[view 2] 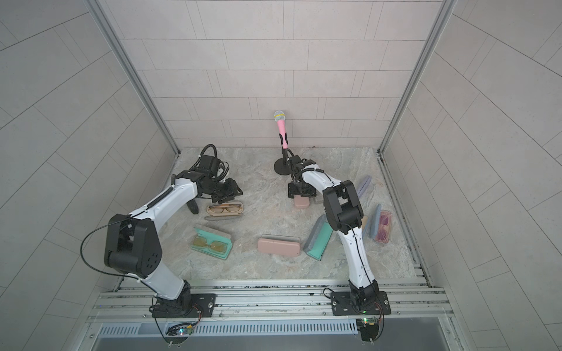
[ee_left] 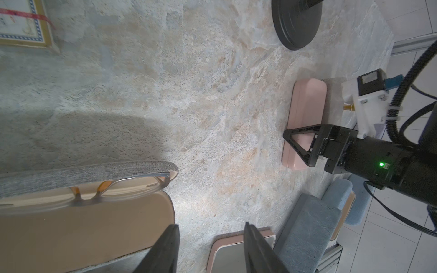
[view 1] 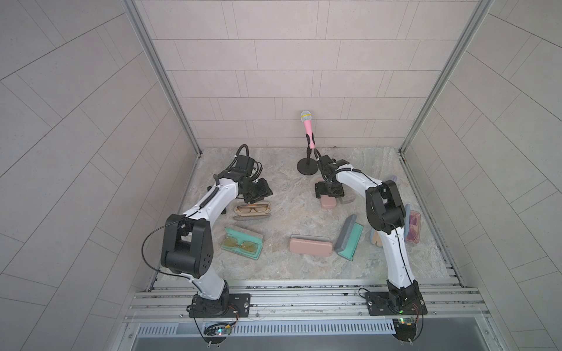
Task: Close the glasses case
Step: Move the glasses case to the center of the board.
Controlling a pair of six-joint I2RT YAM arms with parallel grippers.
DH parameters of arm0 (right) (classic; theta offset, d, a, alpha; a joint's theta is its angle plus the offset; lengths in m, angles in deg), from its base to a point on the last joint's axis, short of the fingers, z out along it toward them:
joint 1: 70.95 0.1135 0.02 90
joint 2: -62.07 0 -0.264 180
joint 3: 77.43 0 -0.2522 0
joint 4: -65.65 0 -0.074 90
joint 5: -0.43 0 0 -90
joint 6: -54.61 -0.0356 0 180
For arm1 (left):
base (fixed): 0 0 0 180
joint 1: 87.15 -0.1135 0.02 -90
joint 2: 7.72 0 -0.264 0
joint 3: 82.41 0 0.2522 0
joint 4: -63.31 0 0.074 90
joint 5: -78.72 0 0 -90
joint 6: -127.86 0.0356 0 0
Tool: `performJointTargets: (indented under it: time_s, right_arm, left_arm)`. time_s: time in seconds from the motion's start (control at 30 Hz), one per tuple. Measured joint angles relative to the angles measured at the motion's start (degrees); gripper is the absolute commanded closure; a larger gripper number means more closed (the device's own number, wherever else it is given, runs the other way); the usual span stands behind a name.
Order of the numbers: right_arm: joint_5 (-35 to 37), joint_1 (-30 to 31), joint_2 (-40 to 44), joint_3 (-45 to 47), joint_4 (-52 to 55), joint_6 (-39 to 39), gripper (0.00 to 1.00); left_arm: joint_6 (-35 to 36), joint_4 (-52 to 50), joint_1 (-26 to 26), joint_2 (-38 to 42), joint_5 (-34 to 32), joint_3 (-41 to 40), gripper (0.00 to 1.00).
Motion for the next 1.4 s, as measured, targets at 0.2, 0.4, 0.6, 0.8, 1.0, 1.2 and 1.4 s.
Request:
performJointTargets:
  time_s: [0.2, 0.4, 0.6, 0.8, 1.0, 1.2, 1.4]
  right_arm:
    - [-0.7, 0.9, 0.3, 0.0, 0.1, 1.6, 0.1]
    - [-1.2, 3.3, 6.9, 3.3, -0.3, 3.0, 0.11]
    - [-3.7, 7.8, 17.8, 8.2, -2.1, 5.9, 0.16]
    - [-6.1, 12.0, 19.7, 8.9, -3.7, 11.0, 0.18]
    - [-7.6, 12.3, 19.6, 11.0, -4.9, 11.8, 0.21]
    - [-8.1, 12.1, 19.7, 15.1, -6.5, 11.8, 0.21]
    - [-8.1, 12.1, 19.8, 17.6, -7.1, 11.8, 0.21]
  left_arm:
    - [0.0, -0.7, 0.0, 0.0, -0.6, 0.0, 0.24]
    - [0.3, -3.5, 0.0, 0.3, -3.1, -0.2, 0.21]
    - [-1.2, -4.7, 0.0, 1.5, -5.8, -2.0, 0.21]
    - [-4.0, -5.5, 0.0, 2.1, -8.2, -2.7, 0.21]
    - [-7.2, -7.1, 0.0, 1.0, -10.9, -1.2, 0.32]
    - [-12.0, -6.4, 0.0, -2.9, -12.2, 1.0, 0.48]
    - [-17.2, -4.5, 0.0, -6.1, -13.1, 1.3, 0.48]
